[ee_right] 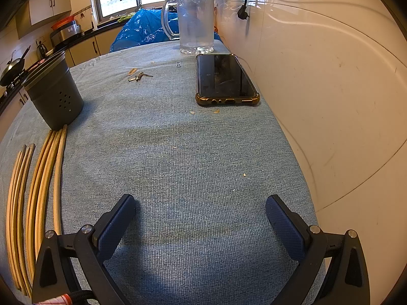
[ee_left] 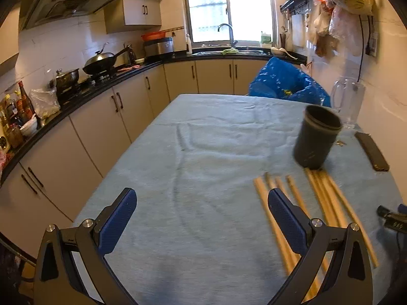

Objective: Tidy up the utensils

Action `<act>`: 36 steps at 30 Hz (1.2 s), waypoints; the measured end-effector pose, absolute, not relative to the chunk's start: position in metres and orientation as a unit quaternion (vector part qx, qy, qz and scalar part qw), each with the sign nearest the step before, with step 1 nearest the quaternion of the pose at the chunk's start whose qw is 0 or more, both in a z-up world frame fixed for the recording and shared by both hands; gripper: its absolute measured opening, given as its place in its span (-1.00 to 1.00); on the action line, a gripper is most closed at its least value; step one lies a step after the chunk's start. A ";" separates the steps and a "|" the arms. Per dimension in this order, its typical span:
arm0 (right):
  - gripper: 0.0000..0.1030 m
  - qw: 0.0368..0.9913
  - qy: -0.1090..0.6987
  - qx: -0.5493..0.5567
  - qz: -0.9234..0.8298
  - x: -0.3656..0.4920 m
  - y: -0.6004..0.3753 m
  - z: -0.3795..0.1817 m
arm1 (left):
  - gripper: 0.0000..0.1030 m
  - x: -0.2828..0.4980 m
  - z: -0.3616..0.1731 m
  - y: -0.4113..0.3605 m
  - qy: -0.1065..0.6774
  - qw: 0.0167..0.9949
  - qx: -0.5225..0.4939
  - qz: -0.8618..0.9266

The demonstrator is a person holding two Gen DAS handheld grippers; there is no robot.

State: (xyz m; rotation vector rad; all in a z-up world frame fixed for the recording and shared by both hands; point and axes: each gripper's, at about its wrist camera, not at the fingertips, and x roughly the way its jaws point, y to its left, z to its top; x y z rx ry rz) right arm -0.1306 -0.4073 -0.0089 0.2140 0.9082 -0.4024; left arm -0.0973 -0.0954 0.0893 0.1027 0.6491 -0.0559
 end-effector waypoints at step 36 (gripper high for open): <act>1.00 0.958 0.123 0.063 -0.252 -0.261 -0.322 0.108 | 0.99 -0.165 0.175 -0.022 0.160 0.986 0.028 -0.031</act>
